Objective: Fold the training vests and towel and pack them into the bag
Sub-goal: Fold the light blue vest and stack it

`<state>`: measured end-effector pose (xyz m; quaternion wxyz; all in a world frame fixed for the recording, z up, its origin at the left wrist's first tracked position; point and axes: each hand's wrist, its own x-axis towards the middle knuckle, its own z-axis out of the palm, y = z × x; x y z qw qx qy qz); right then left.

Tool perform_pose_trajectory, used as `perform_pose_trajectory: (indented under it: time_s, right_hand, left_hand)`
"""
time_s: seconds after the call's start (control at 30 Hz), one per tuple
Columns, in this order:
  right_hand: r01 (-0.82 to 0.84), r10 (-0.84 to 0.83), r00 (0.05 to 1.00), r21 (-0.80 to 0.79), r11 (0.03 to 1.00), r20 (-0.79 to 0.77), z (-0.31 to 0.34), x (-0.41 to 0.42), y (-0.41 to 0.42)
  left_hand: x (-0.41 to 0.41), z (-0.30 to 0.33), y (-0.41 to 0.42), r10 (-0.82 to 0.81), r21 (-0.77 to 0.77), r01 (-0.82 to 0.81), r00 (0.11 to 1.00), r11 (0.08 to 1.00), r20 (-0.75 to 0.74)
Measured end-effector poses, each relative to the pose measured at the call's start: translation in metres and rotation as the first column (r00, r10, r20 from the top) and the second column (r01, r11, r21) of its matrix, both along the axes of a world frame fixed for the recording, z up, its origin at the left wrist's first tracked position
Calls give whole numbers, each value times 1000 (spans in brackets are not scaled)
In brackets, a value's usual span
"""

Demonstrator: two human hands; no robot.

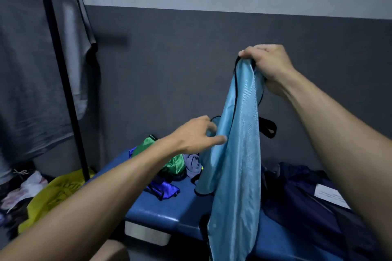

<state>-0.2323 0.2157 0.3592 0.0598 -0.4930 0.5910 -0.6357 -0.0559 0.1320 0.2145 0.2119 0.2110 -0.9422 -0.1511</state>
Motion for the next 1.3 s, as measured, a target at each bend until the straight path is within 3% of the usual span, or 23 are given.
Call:
perform_pose_trajectory:
  time_s: [0.1,0.23,0.4,0.67,0.83,1.03,1.13,1.2,1.3]
  right_hand:
    - [-180,189,977,89,980,-96,-5,7,1]
    - [-267,309,925,200,943,-223,-8,6,11]
    - [-281,332,904,210,936,-270,-9,-7,26]
    - [-129,129,954,18,991,-270,-9,-72,60]
    - [-52,49,970,-5,999,-239,-32,-101,67]
    - [28,23,951,160,987,-309,-57,-117,83]
    - [34,36,950,216,976,-311,-69,-123,86]
    - [10,47,969,228,974,-243,-75,-125,90]
    - [-71,75,997,188,980,-14,-84,-128,94]
  left_hand:
    - [-14,6,13,82,171,-62,990,983,-113]
    - [-24,20,16,228,406,-97,930,909,-288]
    - [-25,32,3,401,311,-300,848,902,-346]
    - [37,11,-59,263,26,-262,952,965,-155]
    - [82,10,-80,165,-30,-171,975,985,-149]
    - [116,51,-76,76,157,-17,923,987,-377]
    - [121,76,-68,53,180,30,898,983,-437]
    - [126,87,-66,36,183,48,902,982,-431]
    - [135,98,-68,14,230,82,923,970,-385]
